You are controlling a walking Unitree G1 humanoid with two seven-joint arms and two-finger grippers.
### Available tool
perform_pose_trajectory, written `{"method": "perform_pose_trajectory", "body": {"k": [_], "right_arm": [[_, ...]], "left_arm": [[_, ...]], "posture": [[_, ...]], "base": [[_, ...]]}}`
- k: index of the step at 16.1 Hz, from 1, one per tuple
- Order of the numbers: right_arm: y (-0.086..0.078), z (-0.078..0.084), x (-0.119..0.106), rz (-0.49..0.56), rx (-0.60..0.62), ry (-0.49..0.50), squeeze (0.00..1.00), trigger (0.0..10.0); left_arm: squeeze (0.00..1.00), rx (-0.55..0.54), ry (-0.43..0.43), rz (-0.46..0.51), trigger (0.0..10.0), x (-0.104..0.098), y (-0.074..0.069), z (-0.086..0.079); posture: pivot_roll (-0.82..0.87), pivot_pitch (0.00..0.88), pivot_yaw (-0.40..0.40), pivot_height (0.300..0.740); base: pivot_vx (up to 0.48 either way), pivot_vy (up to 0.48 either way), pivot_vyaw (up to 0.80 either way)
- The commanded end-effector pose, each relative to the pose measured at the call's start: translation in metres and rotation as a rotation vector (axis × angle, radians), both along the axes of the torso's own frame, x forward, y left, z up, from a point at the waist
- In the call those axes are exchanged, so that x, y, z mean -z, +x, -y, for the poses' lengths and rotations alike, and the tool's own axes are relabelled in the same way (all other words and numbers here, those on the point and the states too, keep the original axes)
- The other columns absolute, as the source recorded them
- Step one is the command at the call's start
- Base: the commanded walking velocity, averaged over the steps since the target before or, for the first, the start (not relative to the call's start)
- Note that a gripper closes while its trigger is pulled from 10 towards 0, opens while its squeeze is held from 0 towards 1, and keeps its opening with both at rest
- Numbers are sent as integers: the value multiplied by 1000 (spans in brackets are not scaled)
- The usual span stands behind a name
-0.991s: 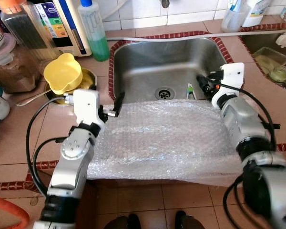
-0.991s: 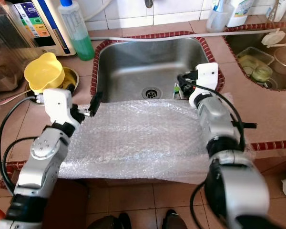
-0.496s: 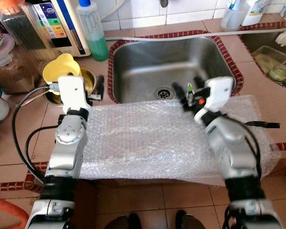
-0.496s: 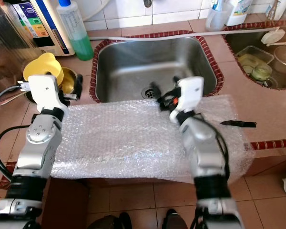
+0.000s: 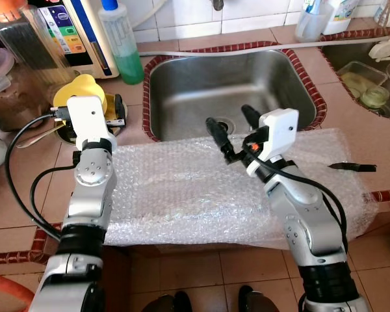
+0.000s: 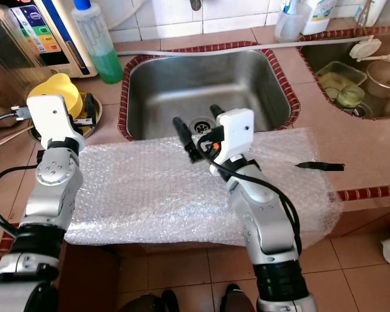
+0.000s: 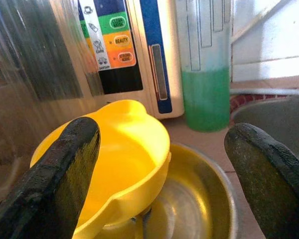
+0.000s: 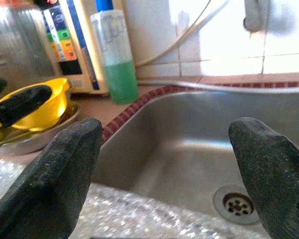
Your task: Kitchen organization
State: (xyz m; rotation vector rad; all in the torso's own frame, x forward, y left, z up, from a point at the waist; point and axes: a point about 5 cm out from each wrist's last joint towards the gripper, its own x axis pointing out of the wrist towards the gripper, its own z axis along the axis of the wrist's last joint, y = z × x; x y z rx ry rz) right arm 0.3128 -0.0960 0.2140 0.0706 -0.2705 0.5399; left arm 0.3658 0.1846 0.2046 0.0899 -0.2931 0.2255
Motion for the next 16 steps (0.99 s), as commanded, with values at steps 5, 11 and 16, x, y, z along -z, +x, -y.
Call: {"method": "perform_pose_trajectory", "body": {"k": [5, 11, 16], "right_arm": [[-14, -14, -9, 1, -73, 17, 1000, 10000], [-22, -21, -13, 5, -103, 13, 1000, 10000], [-25, -24, -12, 0, -107, 3, 1000, 10000]], "left_arm": [[0, 90, 167, -68, 10000, 7, 11, 8], [0, 80, 247, -79, 10000, 5, 20, 12], [0, -95, 242, -33, 10000, 1, 18, -1]], "posture": [[-154, 244, 129, 740], [-161, 253, 132, 740], [-159, 253, 121, 740]], "base": [[0, 0, 0], [0, 0, 0], [0, 0, 0]]}}
